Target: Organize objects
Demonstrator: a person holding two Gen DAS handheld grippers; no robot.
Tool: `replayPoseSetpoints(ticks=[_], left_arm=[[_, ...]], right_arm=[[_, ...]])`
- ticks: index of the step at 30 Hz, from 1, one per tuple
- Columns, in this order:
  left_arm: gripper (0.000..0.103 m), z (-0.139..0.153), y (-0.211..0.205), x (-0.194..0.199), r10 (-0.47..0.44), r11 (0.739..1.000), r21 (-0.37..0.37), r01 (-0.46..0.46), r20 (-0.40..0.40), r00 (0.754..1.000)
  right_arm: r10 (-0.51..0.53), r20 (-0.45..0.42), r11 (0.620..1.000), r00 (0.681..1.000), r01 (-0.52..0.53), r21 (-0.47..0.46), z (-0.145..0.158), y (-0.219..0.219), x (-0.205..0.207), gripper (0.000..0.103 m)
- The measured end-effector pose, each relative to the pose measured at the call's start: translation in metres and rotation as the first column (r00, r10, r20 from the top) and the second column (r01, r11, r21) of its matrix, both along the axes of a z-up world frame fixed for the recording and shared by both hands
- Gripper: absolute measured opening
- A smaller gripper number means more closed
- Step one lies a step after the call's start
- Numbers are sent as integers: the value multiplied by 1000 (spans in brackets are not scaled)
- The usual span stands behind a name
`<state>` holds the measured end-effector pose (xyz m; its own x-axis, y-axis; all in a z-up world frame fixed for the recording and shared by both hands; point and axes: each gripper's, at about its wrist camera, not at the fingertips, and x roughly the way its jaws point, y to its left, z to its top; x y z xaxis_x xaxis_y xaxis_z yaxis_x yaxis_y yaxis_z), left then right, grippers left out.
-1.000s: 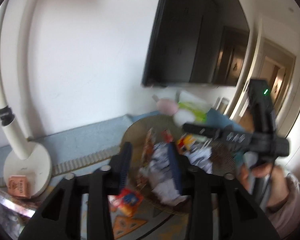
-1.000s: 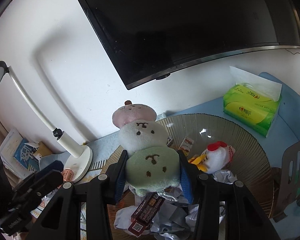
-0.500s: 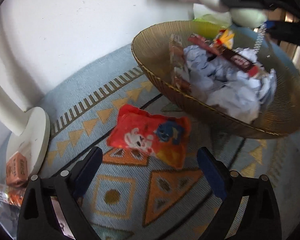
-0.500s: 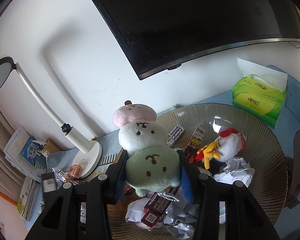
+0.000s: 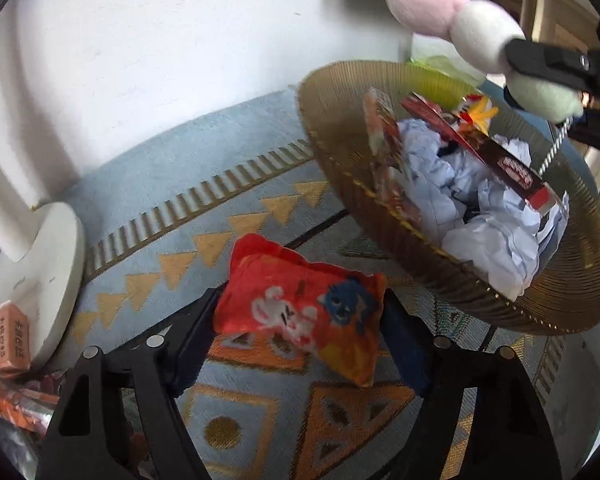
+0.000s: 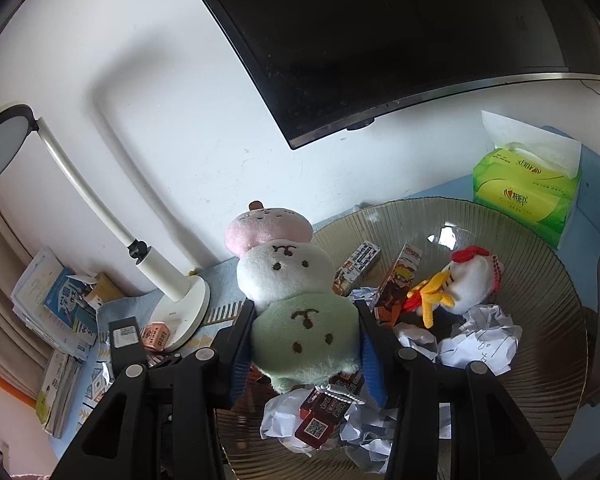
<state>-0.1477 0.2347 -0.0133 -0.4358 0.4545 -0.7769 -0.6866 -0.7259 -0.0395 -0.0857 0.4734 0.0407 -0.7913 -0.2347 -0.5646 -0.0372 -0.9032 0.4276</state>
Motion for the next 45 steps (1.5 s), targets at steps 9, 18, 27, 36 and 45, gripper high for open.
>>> replayPoseSetpoints(ticks=[9, 18, 27, 36, 45], left_arm=[[73, 31, -69, -2, 155, 980, 122, -155, 9, 988], [73, 100, -30, 14, 60, 972, 232, -42, -69, 996], [77, 100, 43, 27, -50, 970, 235, 63, -61, 997], [102, 69, 56, 19, -115, 960, 276, 50, 225, 968], [102, 94, 28, 25, -61, 962, 272, 21, 142, 988]], right_arm=[[-2, -19, 999, 1000, 1, -40, 3, 0, -2, 46], [-67, -37, 997, 997, 68, 27, 21, 10, -3, 46], [-137, -15, 982, 991, 137, 130, 32, 25, -3, 46], [-227, 9, 973, 974, 226, 56, 30, 40, 0, 103], [-203, -70, 977, 977, 207, 48, 62, 11, 9, 103]])
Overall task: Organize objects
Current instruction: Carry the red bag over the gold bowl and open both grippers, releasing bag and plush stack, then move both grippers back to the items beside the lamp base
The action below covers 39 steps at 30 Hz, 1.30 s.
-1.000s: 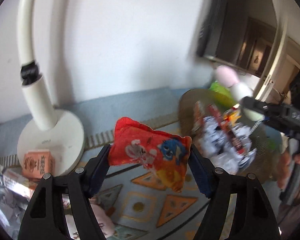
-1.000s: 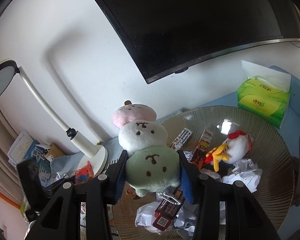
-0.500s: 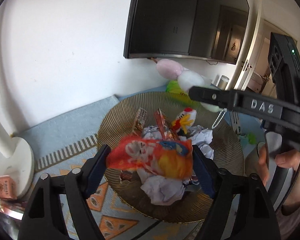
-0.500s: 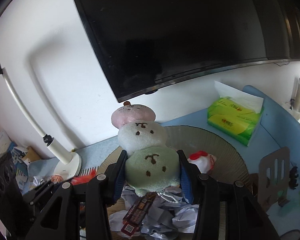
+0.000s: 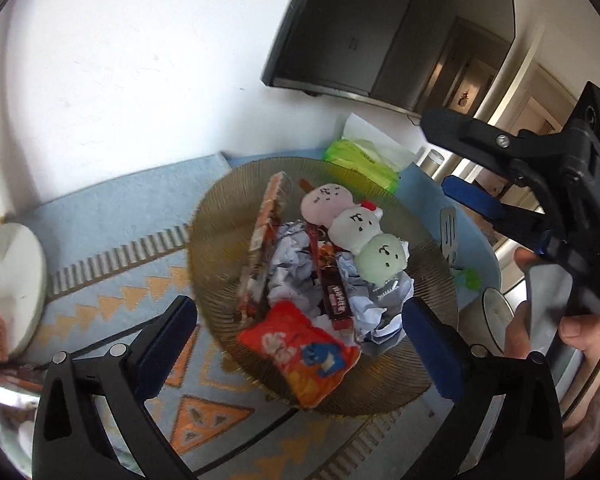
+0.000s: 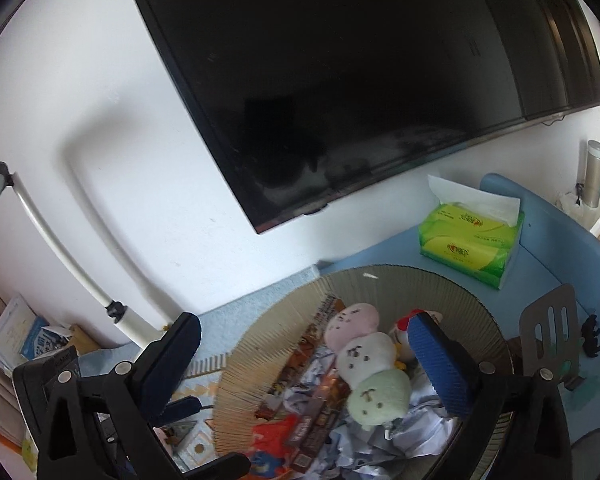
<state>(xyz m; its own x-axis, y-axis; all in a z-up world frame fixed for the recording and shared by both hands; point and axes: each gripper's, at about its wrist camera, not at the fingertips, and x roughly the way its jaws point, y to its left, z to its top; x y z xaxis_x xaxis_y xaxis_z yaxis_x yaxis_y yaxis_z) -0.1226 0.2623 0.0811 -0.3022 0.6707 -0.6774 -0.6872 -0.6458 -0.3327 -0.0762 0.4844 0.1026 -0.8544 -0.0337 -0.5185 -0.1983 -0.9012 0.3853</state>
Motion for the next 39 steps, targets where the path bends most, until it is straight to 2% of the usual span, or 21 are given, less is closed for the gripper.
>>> replayPoseSetpoints(ticks=[3, 6, 11, 14, 19, 24, 26, 29, 33, 37, 39], left_arm=[[102, 7, -22, 2, 44, 998, -33, -46, -39, 998], [102, 11, -55, -1, 94, 994, -44, -96, -37, 995], [102, 9, -126, -5, 236, 968, -77, -239, -51, 970], [102, 0, -173, -4, 327, 935, -119, -335, -79, 942], [102, -32, -249, -3, 469, 856, -197, -478, -94, 878], [102, -65, -306, 4, 545, 811, -214, -544, -61, 837], [102, -74, -319, 3, 563, 799, -218, -561, -58, 825], [102, -80, -327, -4, 566, 797, -214, -565, -61, 822], [102, -83, -320, -20, 549, 805, -208, -556, -94, 831], [102, -88, -316, -38, 559, 798, -210, -565, -93, 824], [102, -94, -316, -44, 571, 790, -214, -575, -86, 817]], right_arm=[[29, -26, 1000, 999, -30, -6, 12, -19, 3, 103], [72, -40, 997, 997, -73, -5, 18, -45, 4, 103], [169, -19, 986, 985, -169, 5, 13, -97, 2, 103], [222, 10, 975, 975, -222, 10, -1, -126, 2, 103], [289, 90, 957, 953, -290, 6, -43, -171, 4, 103], [323, 190, 946, 927, -321, -39, -102, -198, -1, 103], [332, 220, 943, 917, -320, -91, -124, -207, -6, 103], [343, 236, 939, 909, -321, -126, -146, -221, -13, 103], [352, 234, 936, 906, -341, -87, -153, -242, -28, 103], [373, 232, 928, 898, -363, -85, -156, -257, -50, 103], [364, 228, 930, 903, -365, -40, -158, -264, -58, 103]])
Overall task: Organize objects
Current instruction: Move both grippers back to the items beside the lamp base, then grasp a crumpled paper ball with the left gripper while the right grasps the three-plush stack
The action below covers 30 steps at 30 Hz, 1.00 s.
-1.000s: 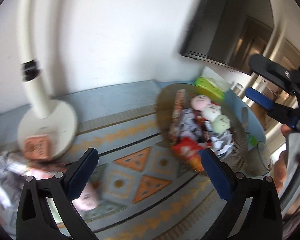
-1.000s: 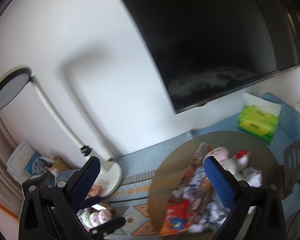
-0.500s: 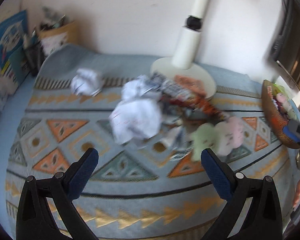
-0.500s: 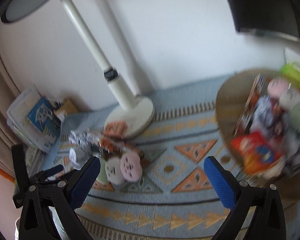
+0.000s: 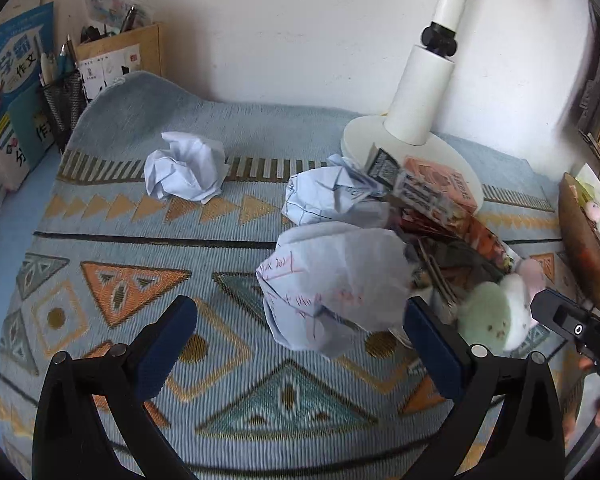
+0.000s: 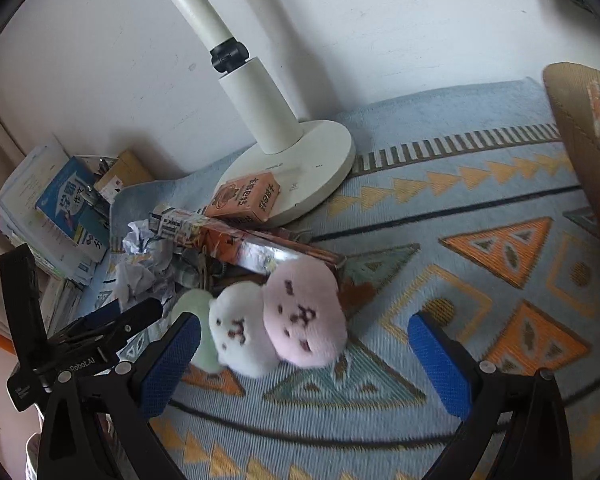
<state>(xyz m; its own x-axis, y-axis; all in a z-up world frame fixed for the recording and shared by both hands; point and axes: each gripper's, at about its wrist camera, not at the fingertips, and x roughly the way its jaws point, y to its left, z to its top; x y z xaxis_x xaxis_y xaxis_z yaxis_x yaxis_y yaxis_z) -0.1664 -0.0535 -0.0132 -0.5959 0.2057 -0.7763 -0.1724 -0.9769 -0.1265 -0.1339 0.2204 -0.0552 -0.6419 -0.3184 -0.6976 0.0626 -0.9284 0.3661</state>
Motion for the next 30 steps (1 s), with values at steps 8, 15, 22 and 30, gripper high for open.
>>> replayPoseSetpoints(ticks=[8, 15, 22, 30], left_arm=[[103, -6, 6, -8, 25, 994, -108, -22, 21, 999], [103, -6, 5, -5, 25, 994, -111, -22, 20, 999], [56, 3, -15, 3, 0, 997, 78, 3, -50, 999], [46, 15, -24, 15, 34, 997, 72, -24, -149, 988]], right_arm=[[5, 2, 994, 1000, -5, 106, -1, -14, -4, 103], [2, -12, 998, 1000, -1, 64, -1, -8, -2, 101], [41, -48, 999, 998, -41, -3, -2, -1, 0, 64], [70, -144, 997, 987, -75, -25, 5, 7, 14, 64]])
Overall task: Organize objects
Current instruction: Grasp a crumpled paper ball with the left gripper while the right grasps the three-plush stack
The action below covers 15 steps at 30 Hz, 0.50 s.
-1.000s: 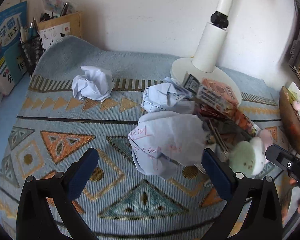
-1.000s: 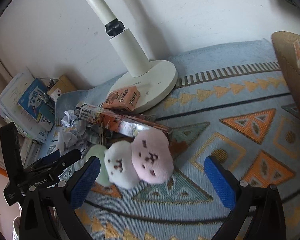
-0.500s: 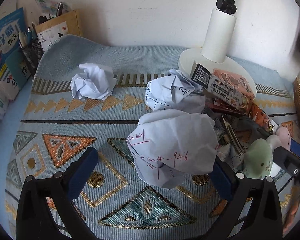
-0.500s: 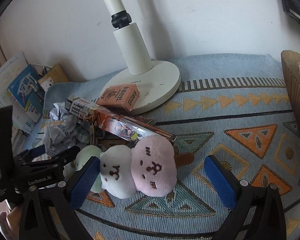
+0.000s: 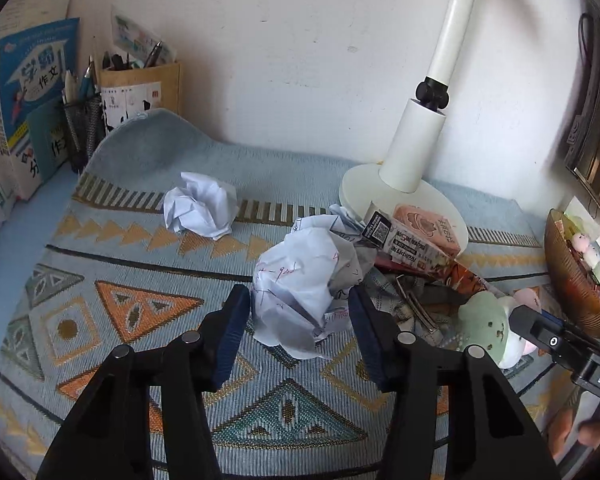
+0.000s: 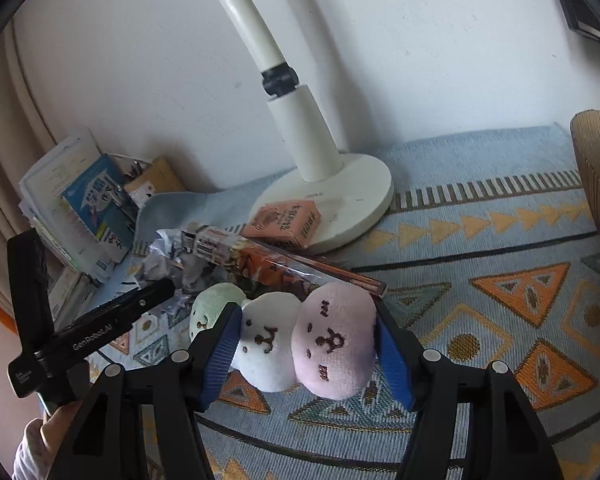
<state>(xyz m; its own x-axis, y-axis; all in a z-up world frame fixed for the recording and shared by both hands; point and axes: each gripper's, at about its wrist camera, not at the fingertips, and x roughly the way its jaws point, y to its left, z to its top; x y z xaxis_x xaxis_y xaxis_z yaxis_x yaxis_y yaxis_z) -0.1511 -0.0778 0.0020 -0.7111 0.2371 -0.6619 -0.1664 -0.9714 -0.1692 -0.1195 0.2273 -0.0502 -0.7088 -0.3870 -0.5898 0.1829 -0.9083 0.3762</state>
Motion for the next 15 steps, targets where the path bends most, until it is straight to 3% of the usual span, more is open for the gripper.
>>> replayPoseSetpoints(ticks=[3, 8, 9, 12, 15], left_arm=[[39, 0, 3, 1, 4, 1000, -3, -4, 17, 1000], [42, -5, 2, -11, -10, 999, 38, 7, 72, 997], [49, -7, 3, -13, -9, 999, 37, 6, 85, 996], [54, -15, 7, -18, -12, 1000, 16, 10, 125, 992], [74, -16, 13, -19, -43, 999, 7, 42, 127, 991]], right_arm=[[10, -14, 1000, 1000, -10, -4, 0, 5, 1, 63], [24, 2, 1000, 1000, -24, -14, 4, -3, -3, 63], [27, 14, 999, 1000, -27, -24, 3, -3, -6, 63], [28, 41, 997, 999, -25, -68, 0, 2, -6, 63], [18, 64, 993, 998, -10, -115, -5, 10, -8, 63]])
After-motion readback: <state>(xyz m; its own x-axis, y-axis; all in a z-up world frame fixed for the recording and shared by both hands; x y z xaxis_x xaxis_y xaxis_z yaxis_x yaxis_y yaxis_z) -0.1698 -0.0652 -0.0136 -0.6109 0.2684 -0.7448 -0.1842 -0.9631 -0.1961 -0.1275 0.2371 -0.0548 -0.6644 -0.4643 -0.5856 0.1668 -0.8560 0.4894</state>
